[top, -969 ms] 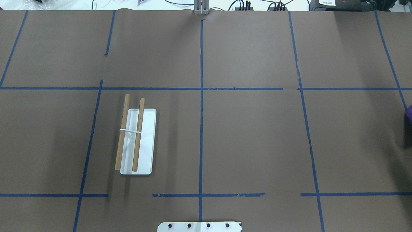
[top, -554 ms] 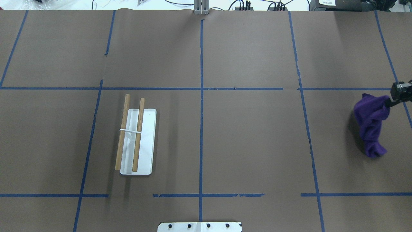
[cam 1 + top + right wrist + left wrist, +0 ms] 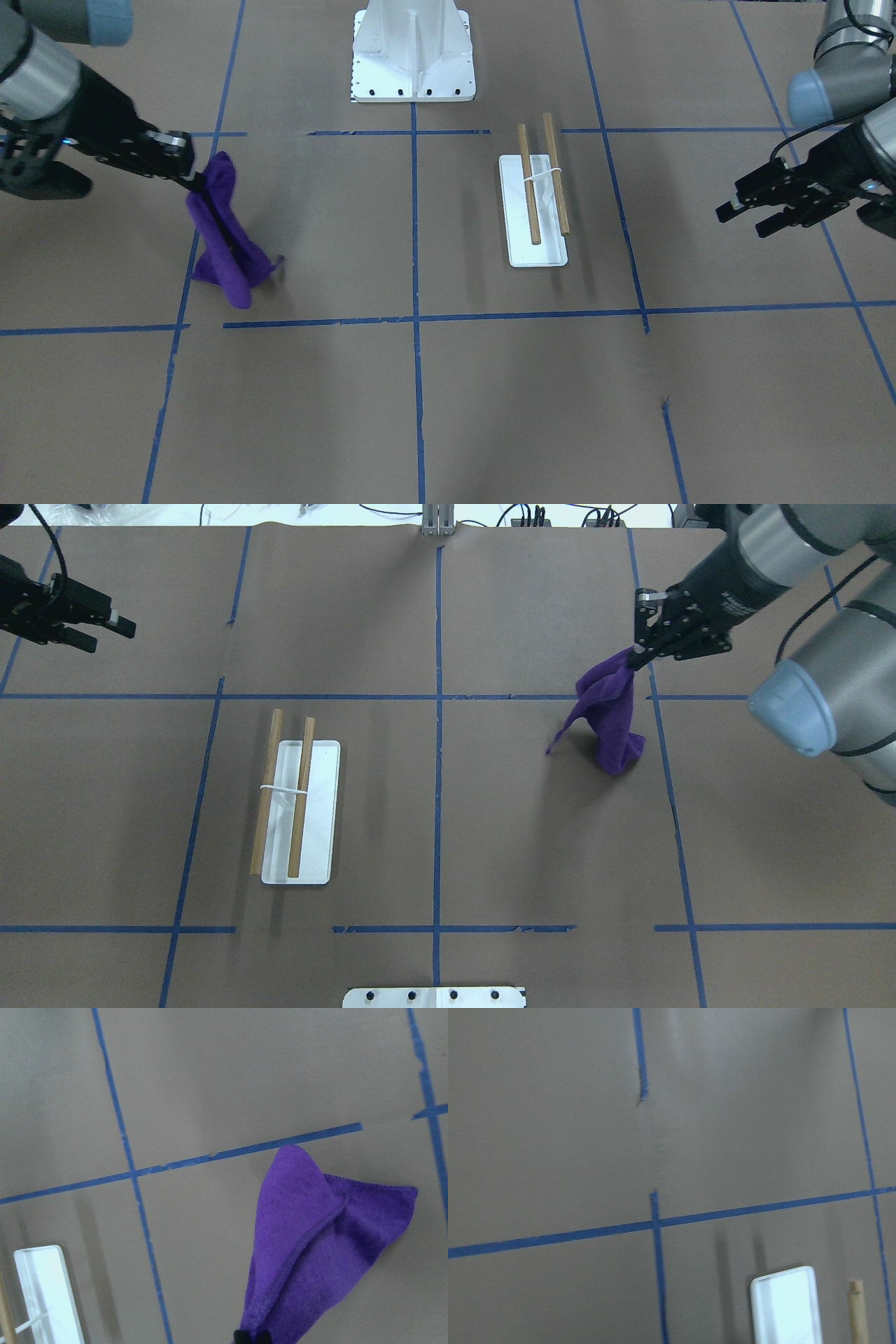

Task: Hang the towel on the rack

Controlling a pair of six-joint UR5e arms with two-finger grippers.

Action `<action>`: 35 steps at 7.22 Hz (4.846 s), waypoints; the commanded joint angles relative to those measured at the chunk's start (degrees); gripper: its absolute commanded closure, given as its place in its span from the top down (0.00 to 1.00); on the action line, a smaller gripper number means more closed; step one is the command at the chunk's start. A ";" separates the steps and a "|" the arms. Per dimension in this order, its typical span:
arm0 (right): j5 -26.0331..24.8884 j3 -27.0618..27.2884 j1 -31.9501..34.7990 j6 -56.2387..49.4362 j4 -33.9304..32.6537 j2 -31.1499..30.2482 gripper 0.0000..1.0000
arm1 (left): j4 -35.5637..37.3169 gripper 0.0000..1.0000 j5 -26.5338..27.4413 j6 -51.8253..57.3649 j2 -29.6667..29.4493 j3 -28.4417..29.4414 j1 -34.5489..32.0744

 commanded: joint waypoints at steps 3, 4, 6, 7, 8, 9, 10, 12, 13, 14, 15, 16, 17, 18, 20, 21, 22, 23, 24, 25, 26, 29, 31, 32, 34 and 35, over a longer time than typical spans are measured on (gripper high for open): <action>-14.97 -14.85 -13.68 21.52 15.91 18.97 0.00 | -3.44 0.98 2.49 -13.60 -6.90 2.31 6.05; -19.39 -16.28 -16.68 24.80 16.12 22.41 0.00 | -7.81 0.85 3.27 -15.36 -6.92 4.14 6.40; -22.49 -17.77 -19.77 26.75 16.12 26.37 0.00 | -8.21 0.86 3.63 -34.50 -10.50 5.39 7.02; -25.04 -18.13 -21.18 27.90 16.21 27.79 0.00 | -8.47 0.86 3.54 -46.11 -12.61 5.21 7.80; -25.15 -18.14 -21.28 27.91 16.21 28.16 0.00 | -8.82 0.86 3.72 -50.84 -14.02 5.30 9.38; -25.24 -18.14 -21.37 27.91 16.21 28.25 0.00 | -8.82 0.86 3.63 -52.63 -14.30 5.13 9.65; -25.33 -18.14 -21.37 28.00 16.38 28.51 0.00 | -8.82 0.86 3.72 -53.34 -14.30 4.95 10.88; -28.90 -18.05 -21.37 30.70 16.91 28.69 0.00 | -8.82 0.85 3.63 -56.85 -14.21 3.29 12.12; -31.28 -18.05 -21.37 33.07 19.44 28.60 0.00 | -8.82 0.80 3.63 -58.69 -14.21 2.58 12.20; -31.48 -18.05 -21.37 34.23 19.55 28.51 0.00 | -8.82 0.77 3.63 -58.80 -13.95 2.23 12.38; -32.44 -18.05 -21.28 34.33 19.72 28.51 0.00 | -8.82 0.76 3.63 -58.80 -13.51 1.79 12.38; -33.58 -18.05 -21.28 36.59 19.81 28.51 0.00 | -8.82 0.76 3.63 -58.80 -13.42 1.44 12.38; -33.85 -18.05 -21.28 37.40 19.81 28.42 0.00 | -8.82 0.67 3.72 -58.80 -13.33 1.35 12.47; -33.85 -18.05 -21.28 37.49 19.90 28.42 0.00 | -8.82 0.51 3.72 -58.71 -13.33 1.52 12.47; -33.85 -18.05 -21.28 37.49 19.90 28.42 0.00 | -8.82 0.10 3.72 -58.63 -13.25 1.43 12.47; -33.85 -18.05 -21.28 37.49 19.99 28.25 0.00 | -8.91 0.00 3.72 -58.36 -13.16 1.43 12.47; -33.85 -17.96 -21.28 37.49 20.16 28.25 0.00 | -9.00 0.00 3.72 -58.10 -13.16 1.43 12.47; -33.76 -17.88 -21.28 37.49 20.16 28.25 0.00 | -11.26 0.00 3.72 -58.10 -12.98 1.61 12.47; -33.76 -17.61 -21.28 37.40 20.16 27.99 0.99 | -11.98 0.00 3.72 -58.10 -12.63 1.61 12.47; -33.50 -16.48 -21.28 37.32 20.16 26.85 1.00 | -12.08 0.00 3.72 -58.01 -12.63 1.61 12.47; -33.33 -13.68 -21.28 37.32 20.77 24.75 1.00 | -12.08 0.00 3.72 -58.01 -12.63 1.61 12.47; -30.01 -4.89 -18.84 37.32 25.16 14.66 1.00 | -16.78 0.00 3.63 -56.34 -11.15 1.70 12.56; -21.15 -3.64 -12.44 36.18 29.19 7.80 1.00 | -25.84 0.00 2.93 -54.77 -8.51 1.00 12.56; -19.54 -3.72 -10.32 34.96 31.83 4.98 1.00 | -29.53 0.00 0.32 -52.67 -7.63 0.82 12.56; -18.47 -3.72 -8.81 32.14 32.21 2.77 1.00 | -33.17 0.00 -8.37 -37.97 -3.60 1.25 11.86; -18.21 -3.72 -8.72 32.04 32.21 2.67 1.00 | -33.34 0.00 -8.76 -32.14 -0.44 1.26 11.77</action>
